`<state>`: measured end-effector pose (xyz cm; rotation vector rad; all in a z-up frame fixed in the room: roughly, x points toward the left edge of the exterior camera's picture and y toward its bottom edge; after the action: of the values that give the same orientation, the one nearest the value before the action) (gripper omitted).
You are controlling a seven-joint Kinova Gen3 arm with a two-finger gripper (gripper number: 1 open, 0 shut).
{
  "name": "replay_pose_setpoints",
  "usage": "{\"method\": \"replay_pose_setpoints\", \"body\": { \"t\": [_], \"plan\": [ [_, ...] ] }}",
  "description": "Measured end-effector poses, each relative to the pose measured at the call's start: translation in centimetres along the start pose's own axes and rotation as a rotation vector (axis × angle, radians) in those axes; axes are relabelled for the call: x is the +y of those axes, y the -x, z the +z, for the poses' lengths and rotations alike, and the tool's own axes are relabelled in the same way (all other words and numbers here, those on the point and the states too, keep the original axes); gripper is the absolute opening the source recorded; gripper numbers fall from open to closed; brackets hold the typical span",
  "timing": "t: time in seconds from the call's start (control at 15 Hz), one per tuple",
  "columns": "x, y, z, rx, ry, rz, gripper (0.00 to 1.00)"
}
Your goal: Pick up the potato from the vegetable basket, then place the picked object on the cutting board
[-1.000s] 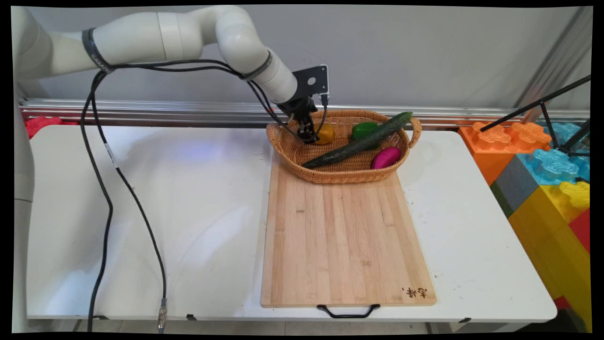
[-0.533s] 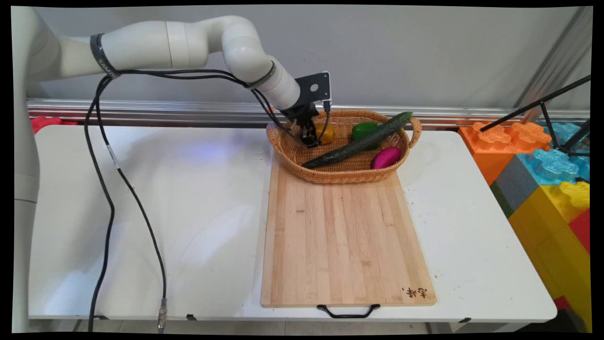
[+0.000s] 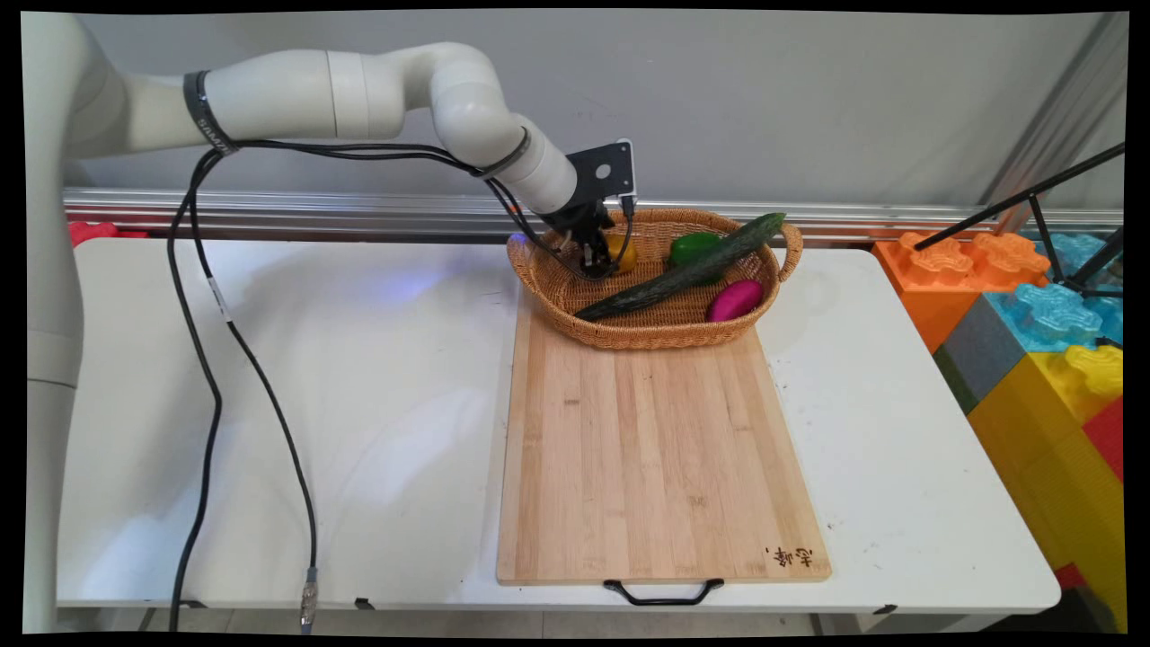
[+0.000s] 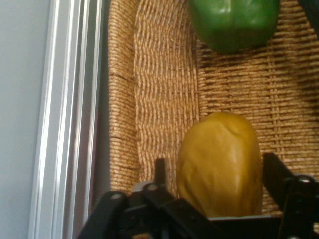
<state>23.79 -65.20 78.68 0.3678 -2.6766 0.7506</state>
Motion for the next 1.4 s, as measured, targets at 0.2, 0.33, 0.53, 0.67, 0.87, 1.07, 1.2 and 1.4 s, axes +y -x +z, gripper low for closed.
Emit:
{"method": "replay_pose_setpoints", "body": {
  "t": [0.2, 0.33, 0.53, 0.67, 0.87, 1.07, 1.2, 1.4],
  "plan": [
    [0.0, 0.0, 0.2, 0.003, -0.006, -0.005, 0.0],
    [0.0, 0.0, 0.0, 0.003, -0.009, -0.012, 0.0],
    [0.0, -0.1, -1.0, 0.007, -0.017, -0.029, 0.0],
    [-0.1, -0.6, -2.1, 0.014, -0.027, -0.038, 0.0],
    [-0.3, -1.9, -5.1, 0.032, -0.053, -0.063, 0.0],
    [-0.2, -3.6, -7.9, 0.061, -0.056, -0.075, 0.0],
    [0.3, -4.6, -9.2, 0.08, -0.04, -0.076, 0.0],
    [1.6, -6.3, -11.0, 0.111, 0.008, -0.075, 0.0]
  ]
}}
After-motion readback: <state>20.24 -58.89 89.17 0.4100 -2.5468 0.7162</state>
